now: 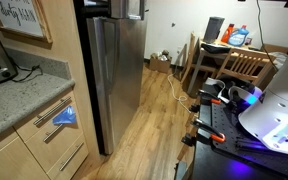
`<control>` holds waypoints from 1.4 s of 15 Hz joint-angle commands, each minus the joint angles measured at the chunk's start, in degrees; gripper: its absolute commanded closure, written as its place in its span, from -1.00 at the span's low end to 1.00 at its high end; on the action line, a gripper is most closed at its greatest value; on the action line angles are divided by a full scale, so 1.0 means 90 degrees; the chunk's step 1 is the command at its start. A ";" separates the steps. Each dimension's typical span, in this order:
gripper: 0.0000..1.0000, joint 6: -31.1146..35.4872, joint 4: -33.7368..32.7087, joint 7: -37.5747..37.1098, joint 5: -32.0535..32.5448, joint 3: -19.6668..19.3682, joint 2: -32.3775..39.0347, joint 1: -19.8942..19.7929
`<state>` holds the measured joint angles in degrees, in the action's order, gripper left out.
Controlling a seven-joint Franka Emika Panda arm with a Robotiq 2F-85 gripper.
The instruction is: Close the top door of the fridge
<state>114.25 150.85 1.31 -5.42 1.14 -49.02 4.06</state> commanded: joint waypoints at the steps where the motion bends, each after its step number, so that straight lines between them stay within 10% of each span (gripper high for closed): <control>1: -1.00 0.0109 -0.0142 0.0253 0.0151 -0.0175 -0.0074 -0.0083; 21: -1.00 0.1259 -0.0880 0.0381 0.0113 -0.0791 0.0719 -0.0320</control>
<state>124.77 145.52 3.17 -4.40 -5.44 -44.25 2.32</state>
